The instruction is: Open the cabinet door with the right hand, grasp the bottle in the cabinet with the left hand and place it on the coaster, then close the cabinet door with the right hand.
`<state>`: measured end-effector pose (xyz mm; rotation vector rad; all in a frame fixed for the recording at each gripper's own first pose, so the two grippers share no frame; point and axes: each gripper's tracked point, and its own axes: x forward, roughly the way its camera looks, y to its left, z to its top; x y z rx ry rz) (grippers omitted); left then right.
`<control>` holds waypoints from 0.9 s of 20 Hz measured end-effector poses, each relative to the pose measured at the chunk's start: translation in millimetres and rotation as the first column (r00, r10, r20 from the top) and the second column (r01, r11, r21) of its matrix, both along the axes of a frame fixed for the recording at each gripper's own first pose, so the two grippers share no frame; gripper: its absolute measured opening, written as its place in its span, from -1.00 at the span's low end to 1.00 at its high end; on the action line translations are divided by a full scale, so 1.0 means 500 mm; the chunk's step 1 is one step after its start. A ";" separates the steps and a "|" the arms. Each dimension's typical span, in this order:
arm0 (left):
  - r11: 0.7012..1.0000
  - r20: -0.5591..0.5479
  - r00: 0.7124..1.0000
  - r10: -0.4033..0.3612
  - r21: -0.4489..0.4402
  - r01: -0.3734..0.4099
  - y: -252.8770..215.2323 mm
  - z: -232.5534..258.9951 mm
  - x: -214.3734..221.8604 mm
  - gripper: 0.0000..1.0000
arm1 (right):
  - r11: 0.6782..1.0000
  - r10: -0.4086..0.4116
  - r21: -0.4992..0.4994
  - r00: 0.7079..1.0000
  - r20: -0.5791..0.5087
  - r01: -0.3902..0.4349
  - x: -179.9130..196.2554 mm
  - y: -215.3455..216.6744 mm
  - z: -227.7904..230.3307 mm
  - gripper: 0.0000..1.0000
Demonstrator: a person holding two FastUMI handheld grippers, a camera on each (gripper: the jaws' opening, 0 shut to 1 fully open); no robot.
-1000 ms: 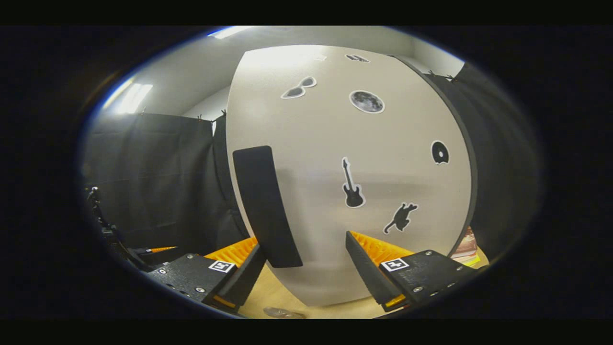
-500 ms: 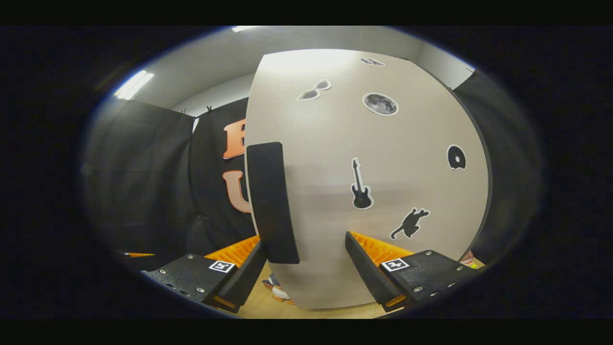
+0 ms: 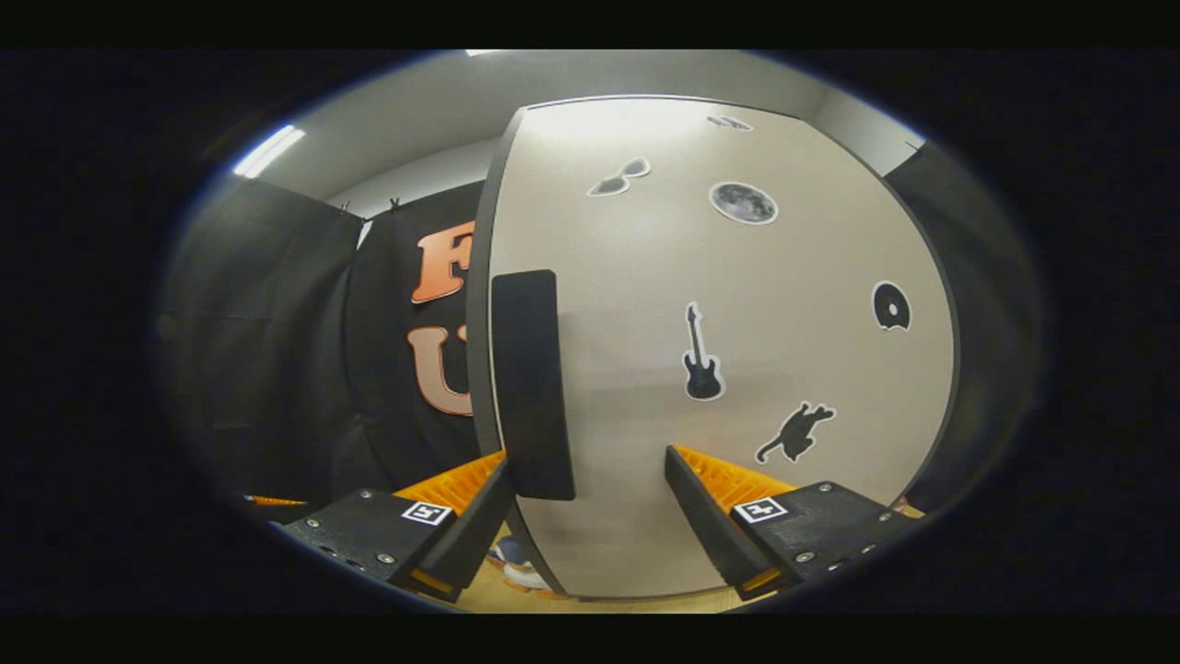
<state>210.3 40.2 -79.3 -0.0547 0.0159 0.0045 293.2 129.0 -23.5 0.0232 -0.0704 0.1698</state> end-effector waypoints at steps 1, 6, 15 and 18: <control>1.000 0.004 1.000 -0.001 -0.002 0.001 -0.004 0.002 -0.002 0.92 | 1.000 0.000 -0.011 1.000 0.001 0.000 0.001 -0.001 -0.002 0.96; 1.000 0.016 1.000 -0.004 0.004 0.004 -0.030 0.016 -0.033 0.93 | 0.999 0.038 0.035 0.998 -0.057 -0.036 -0.015 0.001 -0.020 0.91; 0.999 0.076 0.997 0.019 0.030 -0.021 -0.113 0.096 -0.195 0.93 | 0.999 -0.037 -0.034 0.999 -0.036 0.036 -0.273 -0.138 0.007 0.89; 0.999 0.095 0.995 0.007 0.033 -0.010 -0.155 0.125 -0.271 0.93 | 0.996 -0.082 -0.038 0.995 -0.049 0.080 -0.380 -0.204 0.004 0.91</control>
